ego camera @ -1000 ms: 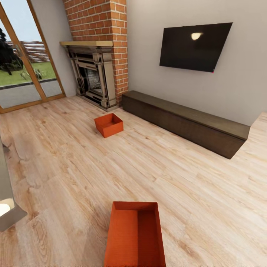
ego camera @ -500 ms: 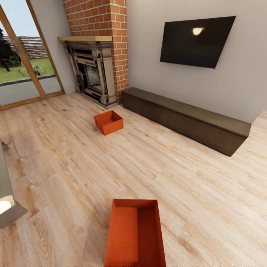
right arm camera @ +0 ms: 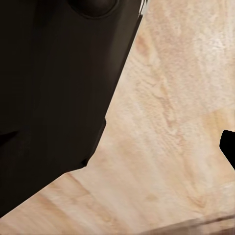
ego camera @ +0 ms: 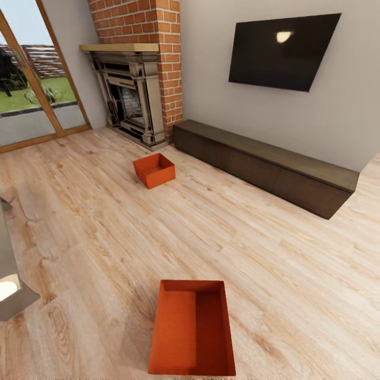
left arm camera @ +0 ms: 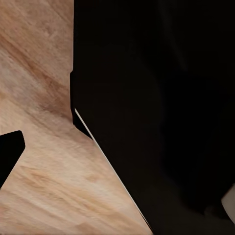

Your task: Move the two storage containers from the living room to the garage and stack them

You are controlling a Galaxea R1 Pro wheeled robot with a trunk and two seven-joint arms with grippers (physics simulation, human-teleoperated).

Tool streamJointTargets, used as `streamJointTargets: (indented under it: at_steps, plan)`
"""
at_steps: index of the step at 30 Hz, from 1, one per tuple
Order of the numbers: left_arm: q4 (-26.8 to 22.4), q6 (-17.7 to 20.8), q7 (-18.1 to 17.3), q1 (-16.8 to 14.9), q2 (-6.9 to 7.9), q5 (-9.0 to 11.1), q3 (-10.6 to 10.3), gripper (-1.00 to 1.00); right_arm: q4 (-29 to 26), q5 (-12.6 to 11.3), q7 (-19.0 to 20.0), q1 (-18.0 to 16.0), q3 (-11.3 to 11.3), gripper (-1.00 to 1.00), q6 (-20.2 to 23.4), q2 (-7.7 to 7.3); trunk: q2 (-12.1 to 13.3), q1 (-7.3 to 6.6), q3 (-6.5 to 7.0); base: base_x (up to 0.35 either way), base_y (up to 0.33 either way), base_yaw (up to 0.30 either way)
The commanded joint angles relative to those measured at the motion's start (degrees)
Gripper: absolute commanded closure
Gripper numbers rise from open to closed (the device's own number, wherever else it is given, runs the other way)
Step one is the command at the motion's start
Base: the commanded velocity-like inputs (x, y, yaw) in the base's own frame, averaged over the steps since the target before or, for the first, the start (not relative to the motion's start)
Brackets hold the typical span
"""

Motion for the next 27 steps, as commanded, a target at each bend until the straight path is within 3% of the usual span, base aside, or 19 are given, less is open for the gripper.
streamJointTargets:
  at_steps: [1, 27]
  plan:
    - [0.03, -0.15, -0.04, -0.02, -0.01, 0.36, 0.27, -1.00, 0.18, -0.59, -0.02, -0.04, 0.49, -1.00, -0.36, 0.02, -0.02, 0.00, -0.13, 0.000, 0.000, 0.000]
    - [0.03, -0.15, -0.04, -0.02, -0.01, 0.36, 0.27, -1.00, 0.18, -0.59, 1.41, -0.04, 0.44, -1.00, -0.54, -0.15, -0.02, 0.00, -0.53, 0.000, 0.000, 0.000]
